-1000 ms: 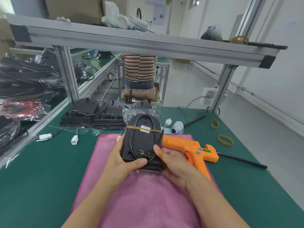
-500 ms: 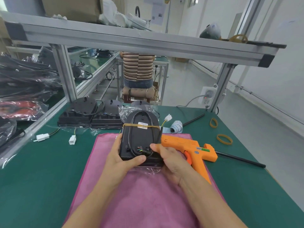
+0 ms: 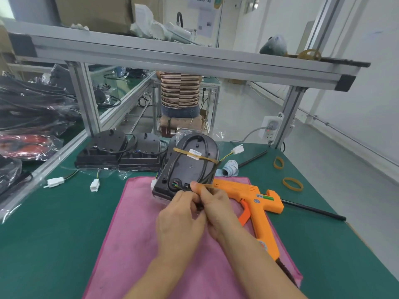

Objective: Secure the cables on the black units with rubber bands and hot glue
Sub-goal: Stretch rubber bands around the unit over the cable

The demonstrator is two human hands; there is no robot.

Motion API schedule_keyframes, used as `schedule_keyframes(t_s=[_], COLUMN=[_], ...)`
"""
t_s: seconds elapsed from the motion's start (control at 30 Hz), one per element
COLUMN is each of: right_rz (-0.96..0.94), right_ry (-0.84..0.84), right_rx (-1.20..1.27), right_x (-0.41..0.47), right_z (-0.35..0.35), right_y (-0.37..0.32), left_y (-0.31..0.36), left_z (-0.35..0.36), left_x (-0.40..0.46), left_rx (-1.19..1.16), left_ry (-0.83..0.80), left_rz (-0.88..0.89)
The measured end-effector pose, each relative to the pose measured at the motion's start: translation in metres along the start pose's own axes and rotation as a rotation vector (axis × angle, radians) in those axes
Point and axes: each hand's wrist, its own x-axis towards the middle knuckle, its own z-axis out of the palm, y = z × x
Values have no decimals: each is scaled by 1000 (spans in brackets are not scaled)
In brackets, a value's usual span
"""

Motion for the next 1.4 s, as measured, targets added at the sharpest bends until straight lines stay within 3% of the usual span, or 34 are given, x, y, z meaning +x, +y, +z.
schedule_keyframes(t_s=[0.17, 0.3, 0.5, 0.6, 0.73, 1.07, 1.23, 1.4], right_rz=[-11, -52, -79, 1, 129, 156, 124, 138], right_ry=[18, 35, 80, 146, 61, -17, -36, -57], right_rx=[6, 18, -20, 12, -52, -135, -138, -104], right_x=[-2, -1, -2, 5, 7, 16, 13, 12], right_z=[7, 2, -5, -14, -29, -37, -45, -37], right_y=[1, 2, -5, -15, -15, -10, -7, 0], left_y=[1, 3, -4, -16, -31, -39, -55, -50], left_z=[9, 5, -14, -27, -40, -49, -57, -53], left_x=[0, 0, -1, 5, 16, 39, 25, 32], left_rx=[-158, -599, -1028, -967, -839, -805, -619, -751], left_ry=[134, -35, -374, -423, -400, -299, -414, -300], left_rz=[-56, -211, -375, -326, -297, -339, -189, -200])
